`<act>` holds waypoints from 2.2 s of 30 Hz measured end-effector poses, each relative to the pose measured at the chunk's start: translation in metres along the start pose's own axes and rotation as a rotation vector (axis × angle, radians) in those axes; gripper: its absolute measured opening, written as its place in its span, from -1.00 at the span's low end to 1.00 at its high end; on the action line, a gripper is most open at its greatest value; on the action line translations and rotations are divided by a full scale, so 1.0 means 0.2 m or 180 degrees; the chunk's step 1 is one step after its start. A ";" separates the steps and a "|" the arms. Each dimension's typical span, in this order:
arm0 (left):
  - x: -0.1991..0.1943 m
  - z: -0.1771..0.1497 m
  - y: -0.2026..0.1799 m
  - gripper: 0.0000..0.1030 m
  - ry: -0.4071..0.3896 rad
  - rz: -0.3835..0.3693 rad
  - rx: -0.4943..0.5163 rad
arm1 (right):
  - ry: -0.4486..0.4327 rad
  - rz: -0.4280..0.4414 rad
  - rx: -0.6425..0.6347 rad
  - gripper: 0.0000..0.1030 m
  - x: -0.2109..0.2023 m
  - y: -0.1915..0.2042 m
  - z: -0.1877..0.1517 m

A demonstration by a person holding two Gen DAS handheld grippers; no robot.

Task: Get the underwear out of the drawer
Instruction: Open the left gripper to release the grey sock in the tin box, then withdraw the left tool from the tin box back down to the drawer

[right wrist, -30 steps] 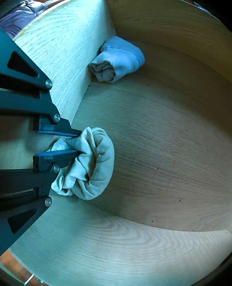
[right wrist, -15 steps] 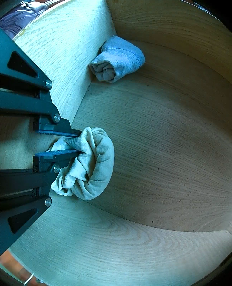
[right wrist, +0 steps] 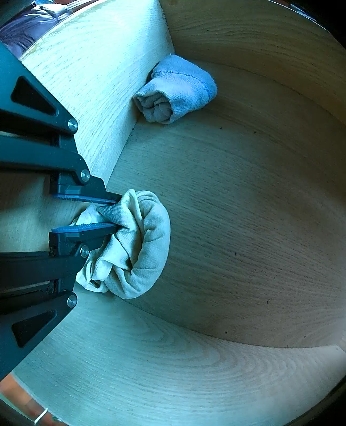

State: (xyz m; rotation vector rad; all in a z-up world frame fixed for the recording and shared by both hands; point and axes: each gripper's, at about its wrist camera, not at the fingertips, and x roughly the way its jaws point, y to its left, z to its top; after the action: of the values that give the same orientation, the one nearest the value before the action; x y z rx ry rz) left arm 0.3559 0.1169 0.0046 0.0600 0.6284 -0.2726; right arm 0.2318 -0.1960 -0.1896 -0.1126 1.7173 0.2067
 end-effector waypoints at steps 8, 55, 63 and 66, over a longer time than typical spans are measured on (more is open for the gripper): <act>-0.07 -0.09 -0.01 -0.29 -0.0026 -0.0025 -0.0005 | 0.0033 0.0013 -0.0012 -0.72 0.00 0.00 0.01; -0.28 -0.70 0.00 -0.28 0.0504 -0.0303 0.0023 | -0.0216 -0.0090 -0.0113 -0.93 0.01 0.04 0.02; -0.26 -0.83 -0.13 -0.29 0.0847 -0.0519 0.0374 | -0.0261 -0.0069 -0.0121 -0.93 0.01 0.06 0.01; -0.24 -0.89 -0.20 -0.29 0.1010 -0.0669 0.0572 | -0.0288 -0.0069 -0.0118 -0.93 0.02 0.06 0.01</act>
State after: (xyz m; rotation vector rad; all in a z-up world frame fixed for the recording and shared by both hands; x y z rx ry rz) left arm 0.2069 0.1133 -0.1103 0.2137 0.9263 -0.5291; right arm 0.2307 -0.1828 -0.1924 -0.1469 1.6218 0.2245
